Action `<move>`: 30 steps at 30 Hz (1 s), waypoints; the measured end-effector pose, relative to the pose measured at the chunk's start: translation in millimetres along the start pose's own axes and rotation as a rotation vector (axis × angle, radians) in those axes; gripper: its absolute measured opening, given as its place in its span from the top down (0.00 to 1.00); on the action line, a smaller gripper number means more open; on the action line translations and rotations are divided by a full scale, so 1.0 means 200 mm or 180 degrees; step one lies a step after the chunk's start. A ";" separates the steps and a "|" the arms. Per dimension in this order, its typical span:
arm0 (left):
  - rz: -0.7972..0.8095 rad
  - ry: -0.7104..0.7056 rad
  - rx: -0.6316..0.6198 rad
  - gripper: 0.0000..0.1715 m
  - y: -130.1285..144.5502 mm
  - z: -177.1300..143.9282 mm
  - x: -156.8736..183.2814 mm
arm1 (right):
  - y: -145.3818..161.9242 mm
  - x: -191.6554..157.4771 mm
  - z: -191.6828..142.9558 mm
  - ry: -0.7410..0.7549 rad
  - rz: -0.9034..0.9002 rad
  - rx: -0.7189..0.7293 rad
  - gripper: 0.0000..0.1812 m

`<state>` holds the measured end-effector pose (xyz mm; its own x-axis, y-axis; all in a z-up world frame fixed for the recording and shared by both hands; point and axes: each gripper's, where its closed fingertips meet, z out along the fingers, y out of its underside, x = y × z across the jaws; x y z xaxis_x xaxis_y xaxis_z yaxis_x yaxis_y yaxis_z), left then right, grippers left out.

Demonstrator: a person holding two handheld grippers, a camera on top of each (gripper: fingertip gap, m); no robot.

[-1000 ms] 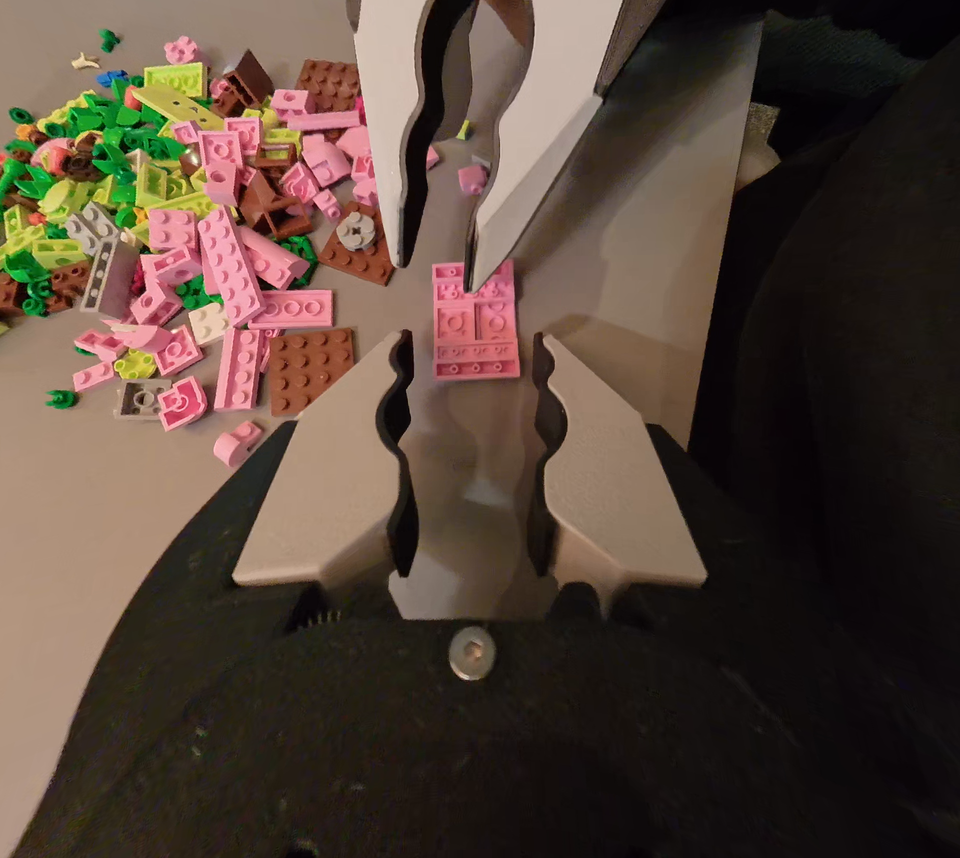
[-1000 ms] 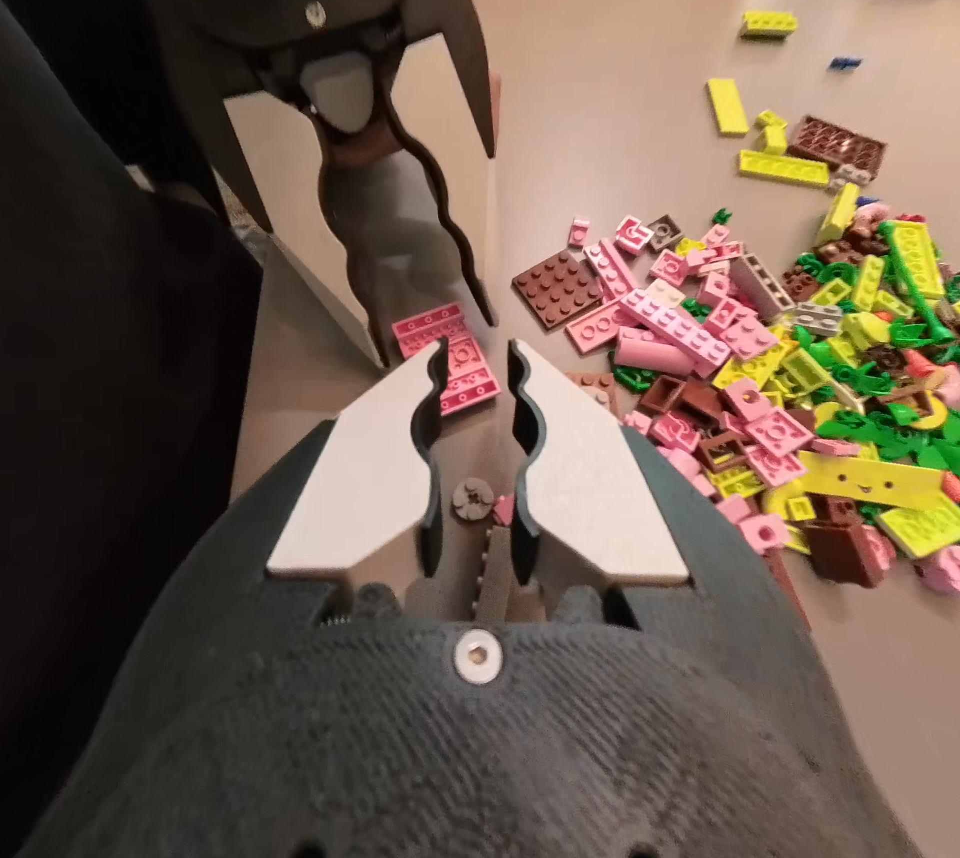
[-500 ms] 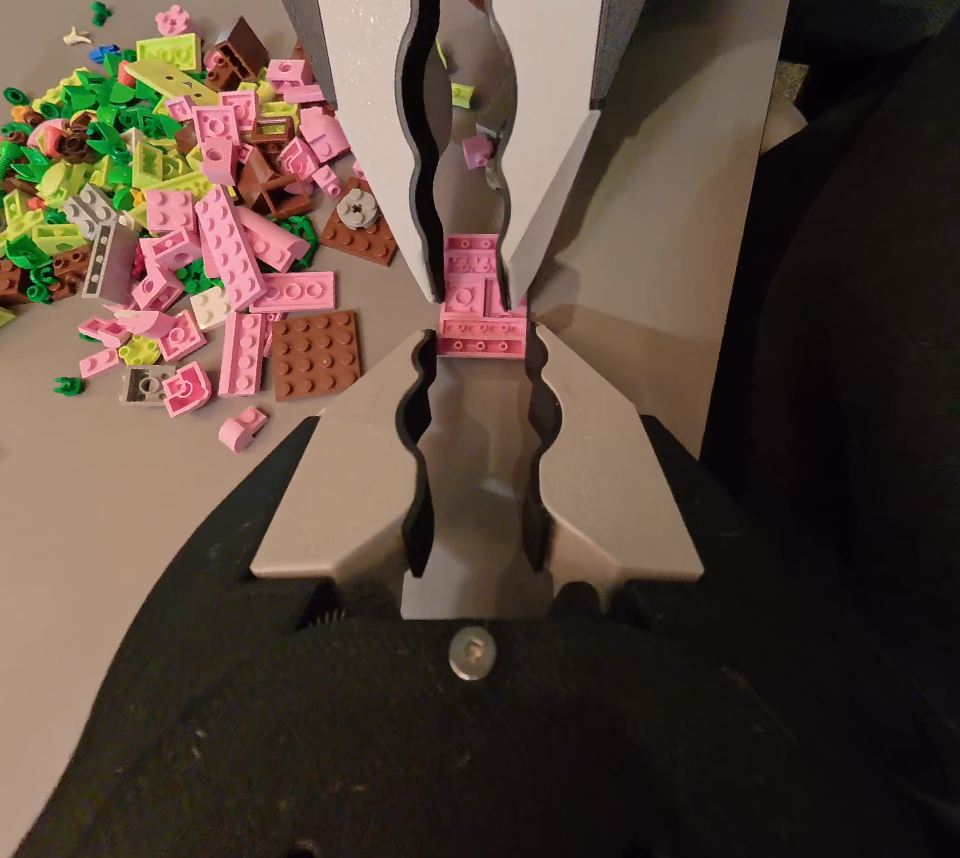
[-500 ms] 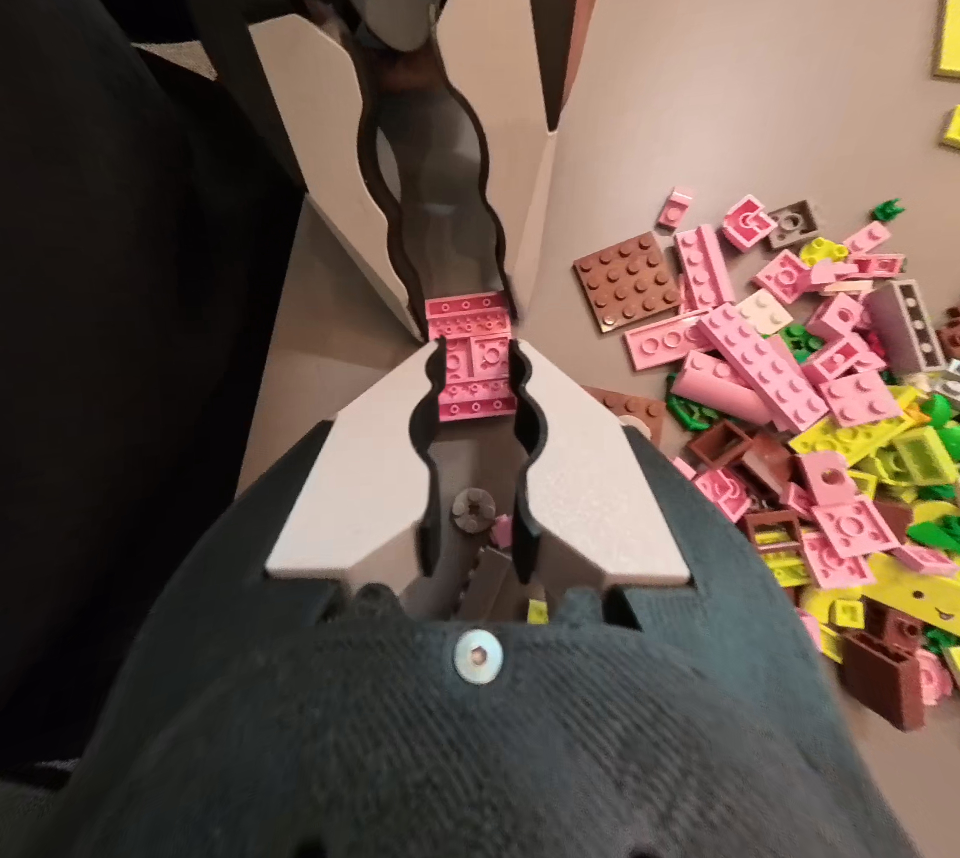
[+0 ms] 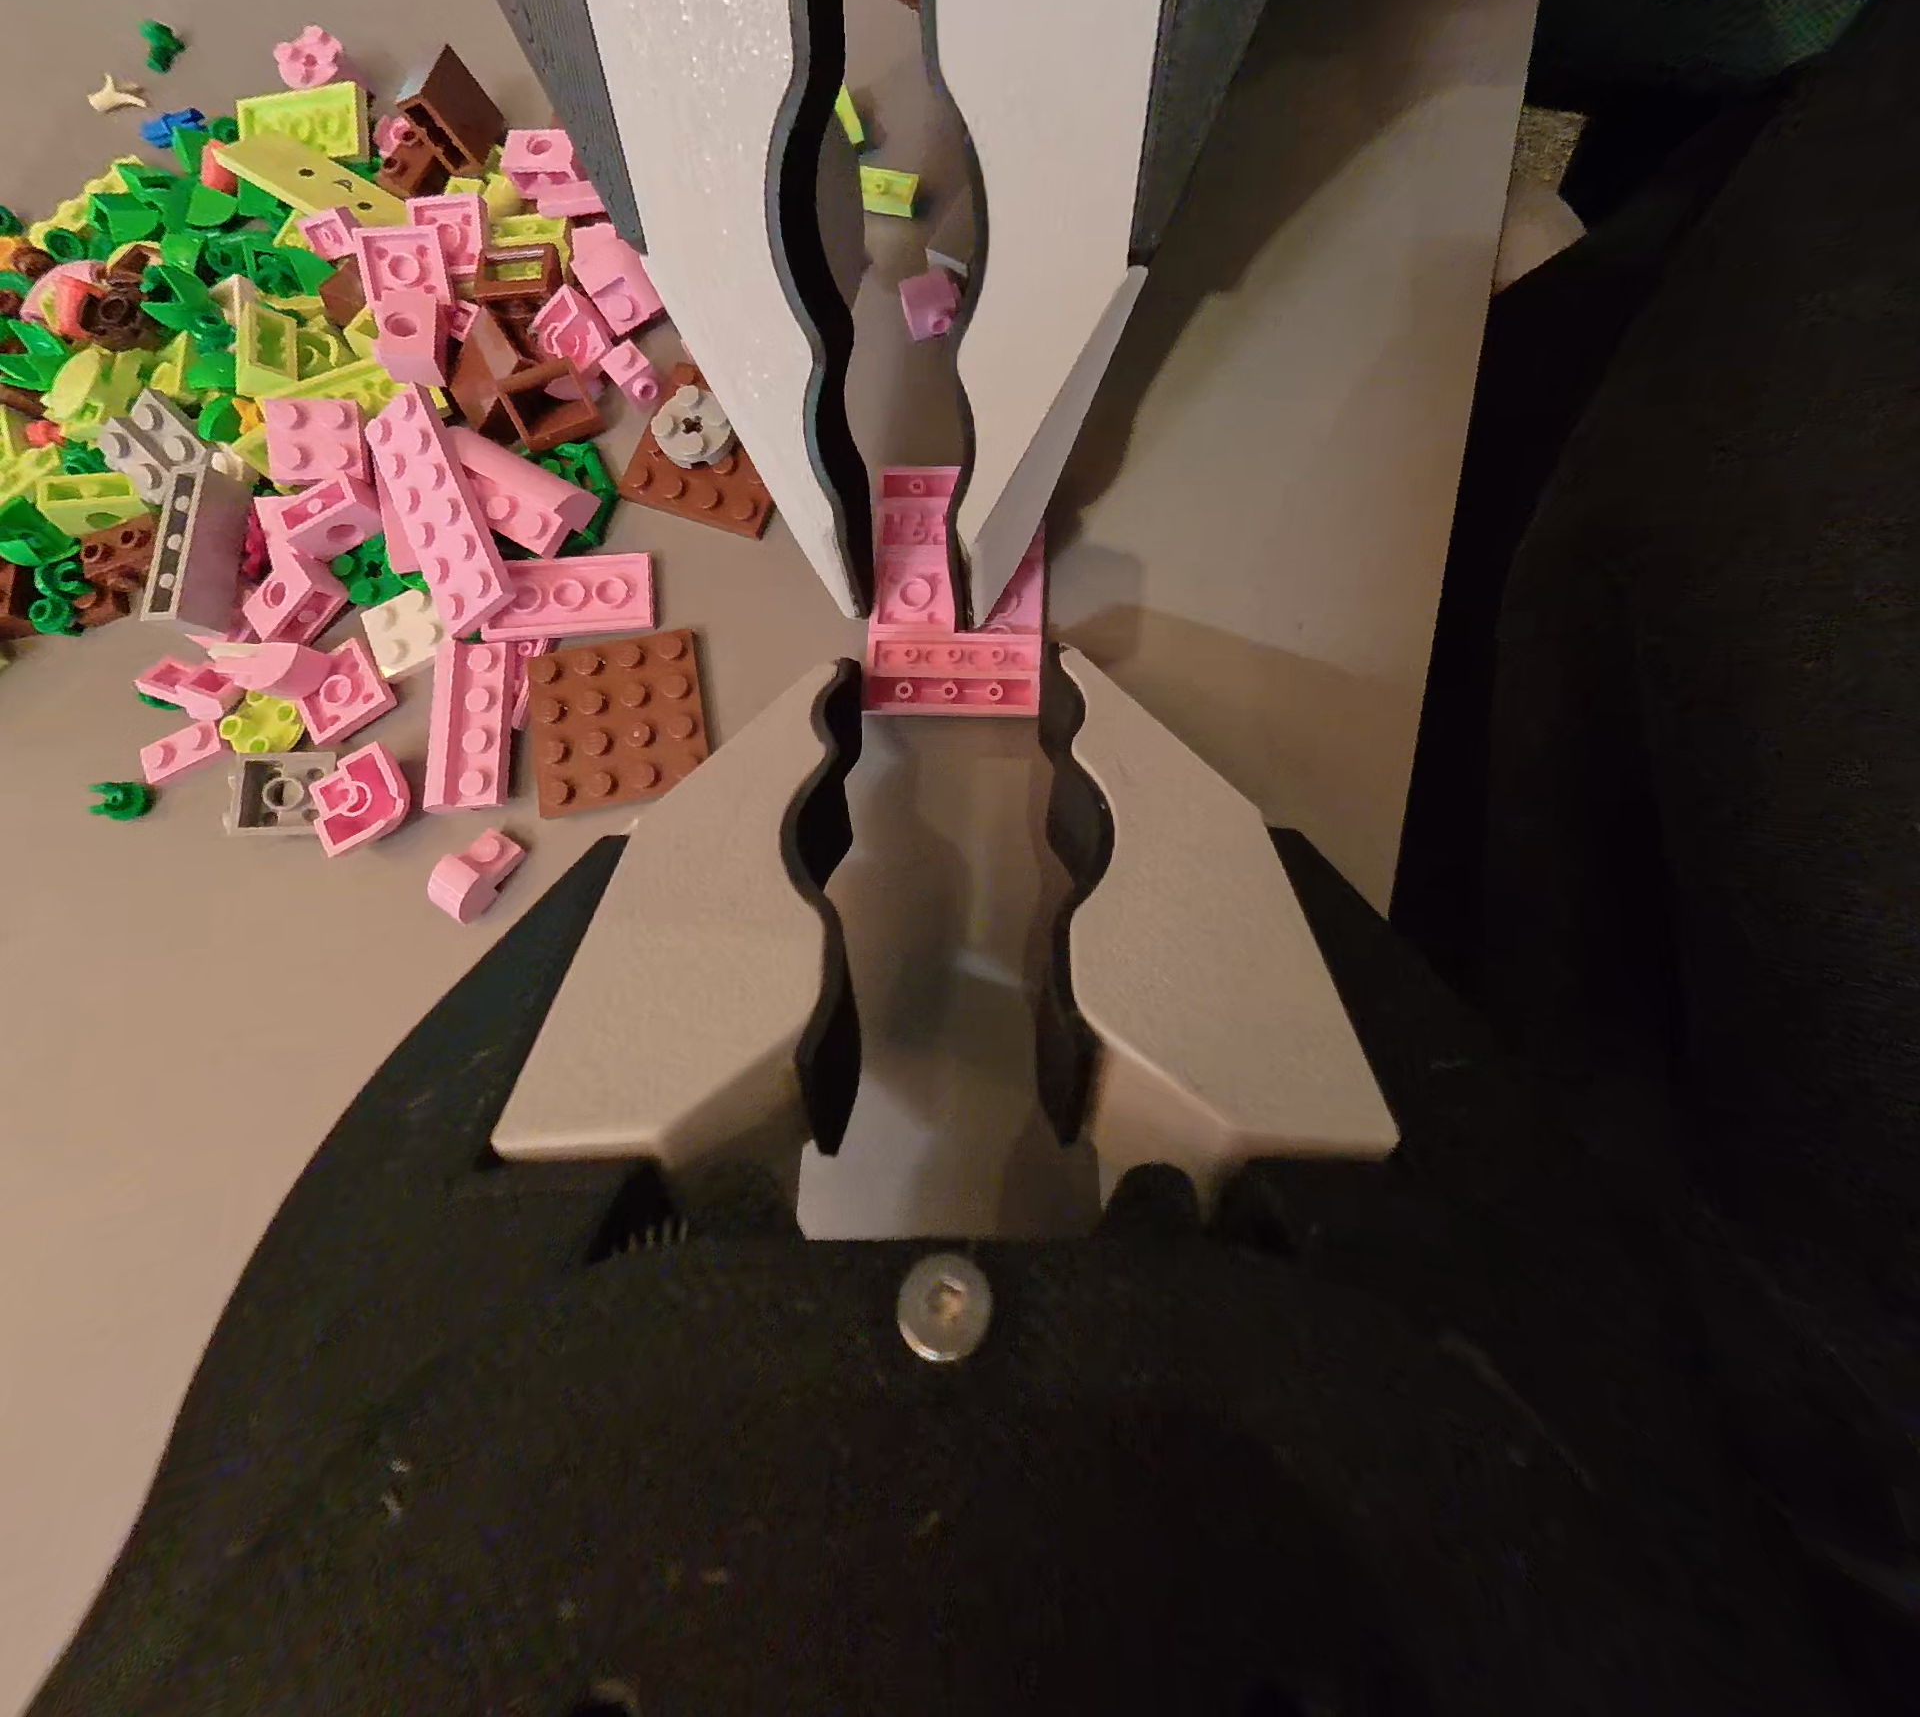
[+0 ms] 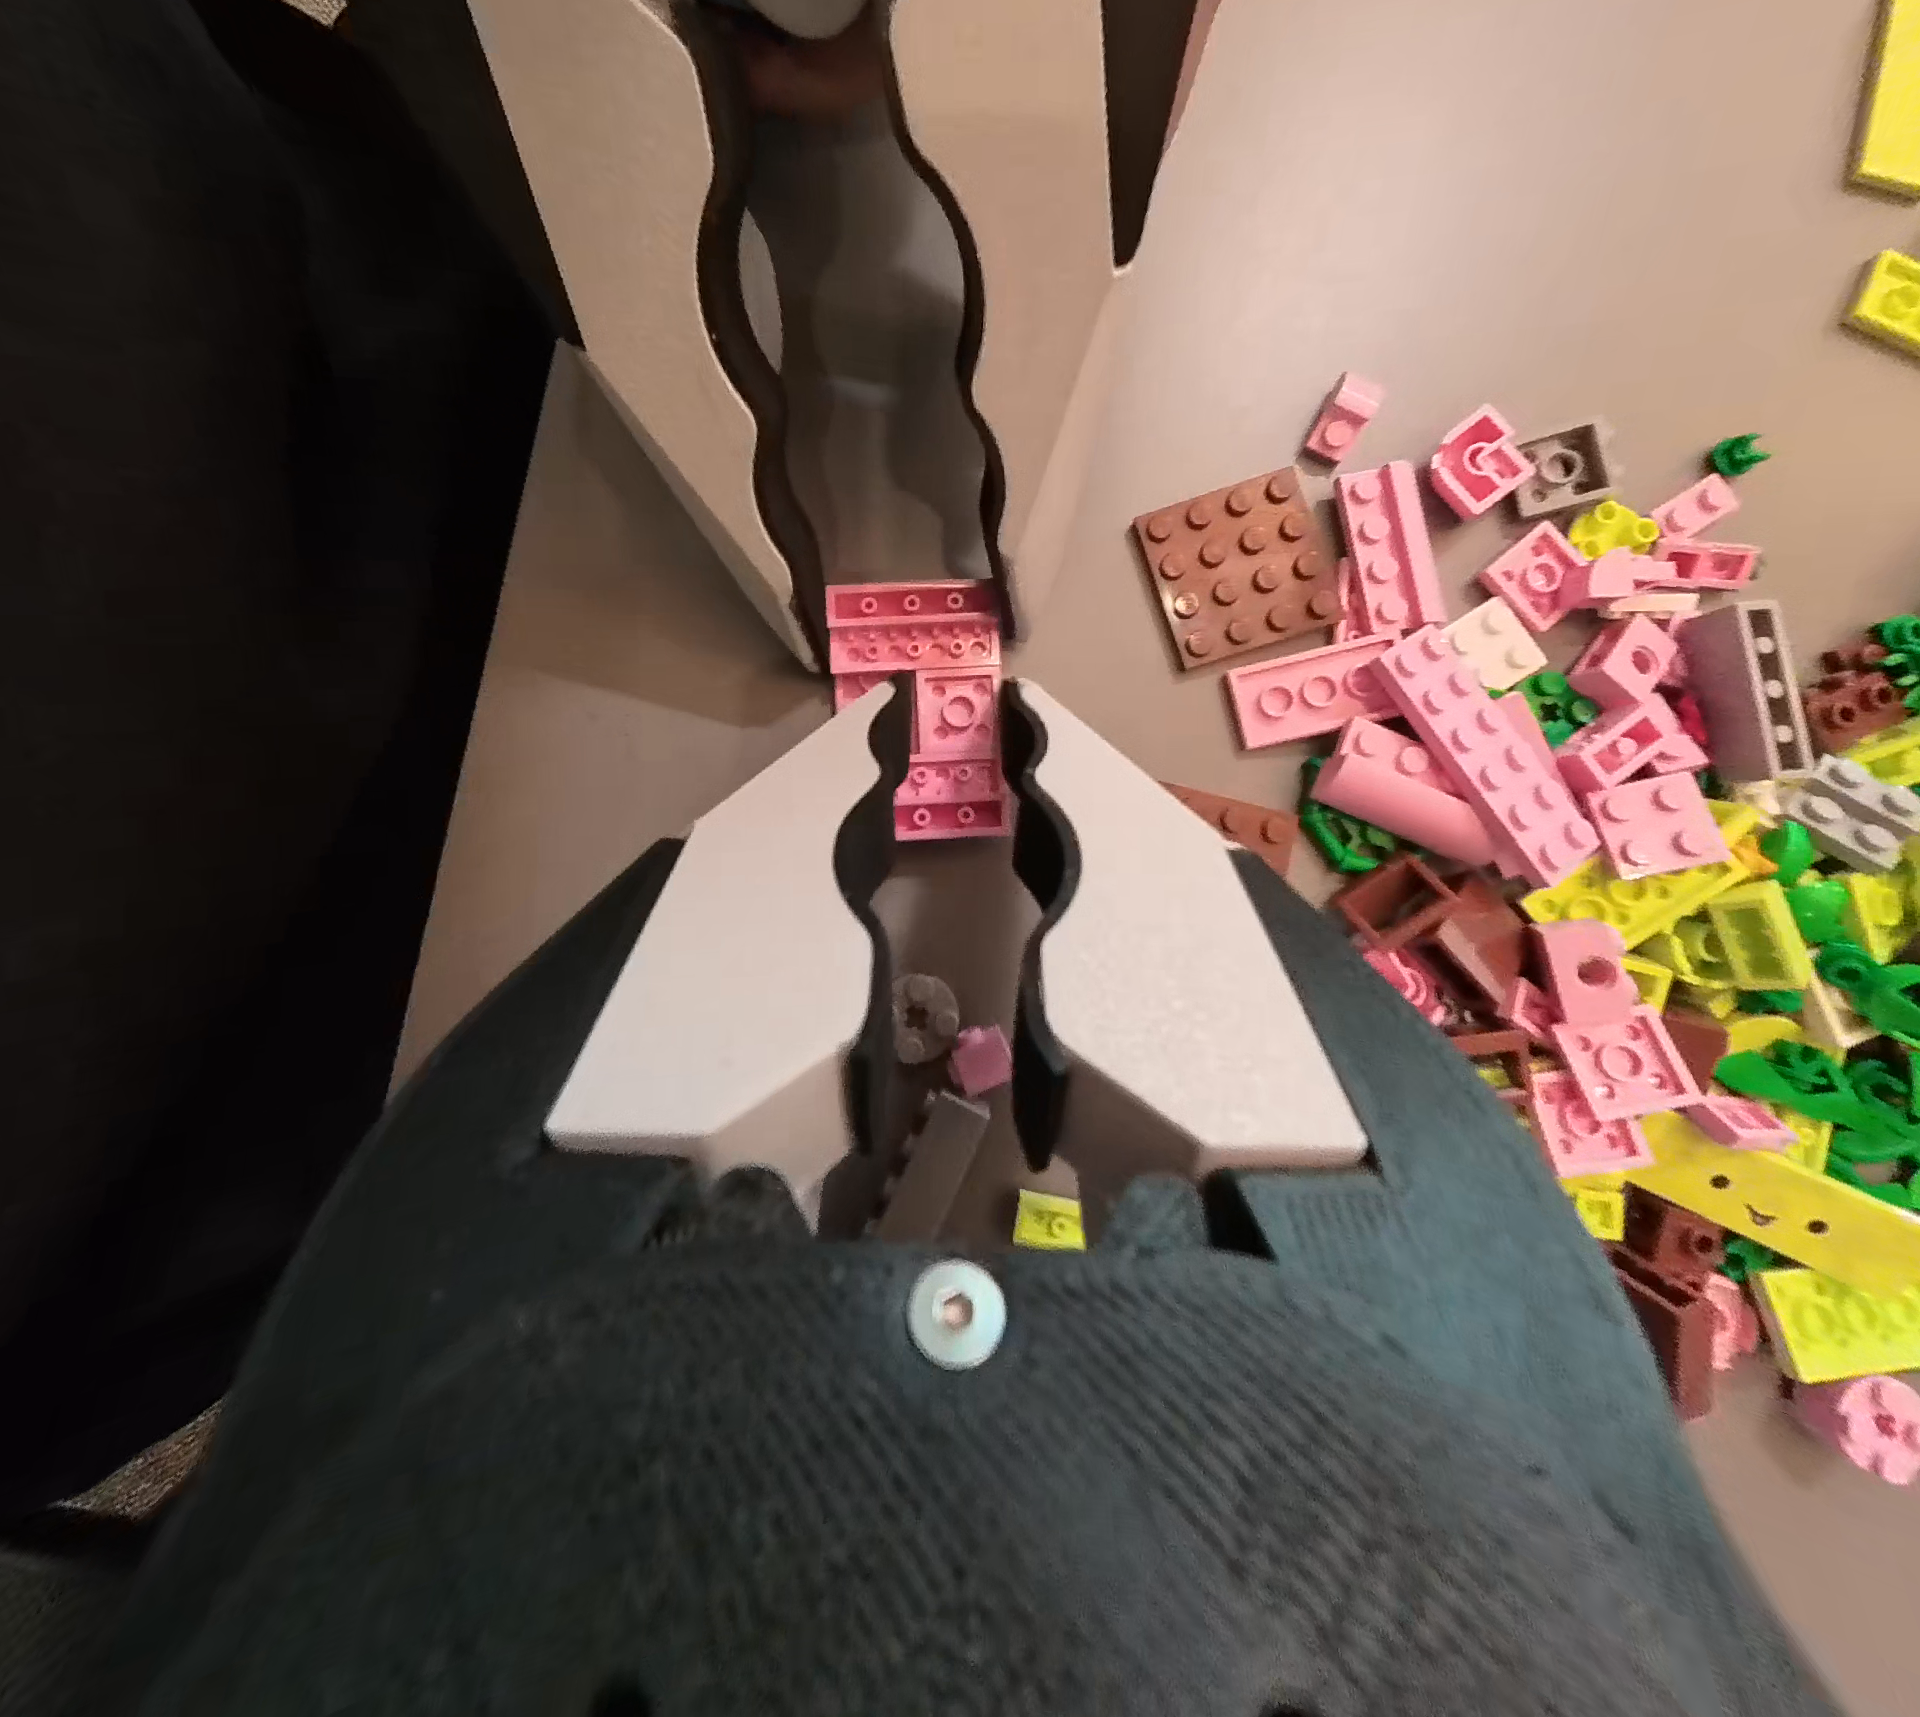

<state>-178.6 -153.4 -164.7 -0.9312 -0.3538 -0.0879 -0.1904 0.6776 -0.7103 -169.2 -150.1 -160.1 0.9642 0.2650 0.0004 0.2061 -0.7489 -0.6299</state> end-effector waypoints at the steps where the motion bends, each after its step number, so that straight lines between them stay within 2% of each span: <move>1: -0.0006 0.0006 -0.0001 0.80 0.00 0.00 0.00 | 0.00 0.00 0.00 -0.0014 0.0006 -0.0001 0.92; 8: -0.0030 0.0064 -0.0023 0.80 0.00 0.00 0.01 | -0.05 0.02 -0.04 -0.0074 0.0255 0.0446 0.94; 9: -0.0029 0.0163 -0.0029 0.80 0.00 0.00 0.03 | -0.07 0.03 -0.05 -0.0027 0.0267 0.0574 1.00; 11: -0.0007 0.0137 -0.0023 0.80 0.00 0.01 0.03 | -0.18 0.00 -0.14 -0.0258 0.0367 0.1093 1.00; 12: -0.0036 0.0142 -0.0023 0.80 0.00 0.01 0.03 | -0.20 0.01 -0.16 -0.0250 0.0376 0.1152 1.00; 16: -0.0009 0.0113 -0.0019 0.80 0.00 0.01 0.03 | -0.12 0.07 -0.18 0.0152 0.0274 0.0802 1.00; 19: 0.0046 0.0118 -0.0020 0.80 0.00 0.00 0.03 | -0.05 0.01 -0.11 0.0120 0.0191 0.0369 0.85; 20: 0.0061 0.0103 -0.0016 0.80 -0.01 0.00 0.02 | -0.04 0.00 -0.09 0.0127 0.0139 0.0250 0.83; 22: 0.0084 0.0071 0.0005 0.80 -0.01 -0.01 0.02 | 0.00 -0.02 -0.05 0.0192 0.0042 0.0059 0.85; 23: 0.0082 0.0055 0.0033 0.76 -0.02 -0.01 0.01 | 0.01 -0.02 -0.03 0.0203 0.0028 0.0010 0.87; 24: 0.0076 0.0077 0.0086 0.73 -0.03 -0.02 0.02 | 0.02 -0.03 -0.02 0.0192 0.0039 0.0008 0.89; 27: -0.0008 0.0184 0.0201 0.72 -0.05 -0.02 0.03 | 0.00 -0.03 -0.02 0.0124 0.0129 0.0144 0.91; 30: -0.0073 0.0192 0.0080 0.81 -0.03 0.00 0.02 | 0.00 -0.02 -0.02 0.0155 0.0118 0.0157 0.91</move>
<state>-180.5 -158.5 -160.9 -0.9438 -0.3291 -0.0297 -0.2048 0.6532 -0.7290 -171.9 -153.6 -158.3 0.9783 0.2067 0.0134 0.1626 -0.7264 -0.6678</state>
